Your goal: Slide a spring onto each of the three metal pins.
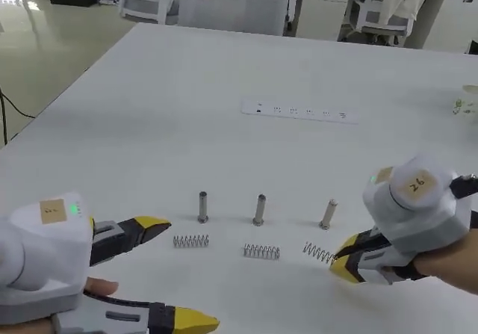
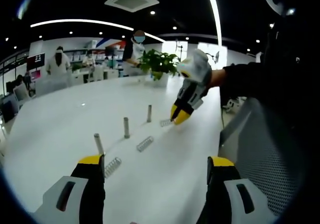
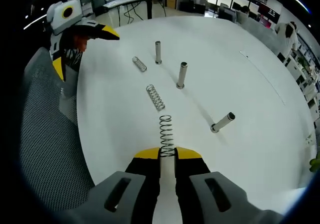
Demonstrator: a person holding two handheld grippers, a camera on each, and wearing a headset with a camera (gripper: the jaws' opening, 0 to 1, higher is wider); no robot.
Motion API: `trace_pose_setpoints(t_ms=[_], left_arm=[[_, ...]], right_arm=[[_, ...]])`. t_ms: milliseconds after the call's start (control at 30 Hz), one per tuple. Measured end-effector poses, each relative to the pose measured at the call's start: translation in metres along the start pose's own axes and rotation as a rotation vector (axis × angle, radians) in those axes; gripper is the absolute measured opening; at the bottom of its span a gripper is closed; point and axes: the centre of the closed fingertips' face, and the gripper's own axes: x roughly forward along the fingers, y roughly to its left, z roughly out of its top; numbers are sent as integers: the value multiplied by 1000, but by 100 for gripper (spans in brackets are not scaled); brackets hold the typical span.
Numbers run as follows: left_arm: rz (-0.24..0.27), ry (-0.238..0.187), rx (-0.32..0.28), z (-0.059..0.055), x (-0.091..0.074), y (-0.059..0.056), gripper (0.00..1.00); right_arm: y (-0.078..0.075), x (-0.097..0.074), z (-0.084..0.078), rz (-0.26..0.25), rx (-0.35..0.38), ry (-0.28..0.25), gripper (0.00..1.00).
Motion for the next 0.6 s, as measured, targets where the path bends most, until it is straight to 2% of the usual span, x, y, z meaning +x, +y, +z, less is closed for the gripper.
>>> trace_pose_setpoints(t_ms=[167,367,500,600], left_arm=[[-29,1,19,5,3,0,80],[-69,24,53,7,10,-1,78],[-92,42,82,9,18,0,77],[-115,40,90,14,23,-3,75]], right_arm=[[5,-4,9,22,-13,-11,7],[13,-6,18,45,-36,-19,7],[17,-6,22,56,-53,-17,7],[20,-7,26,64,-67,-18,7]])
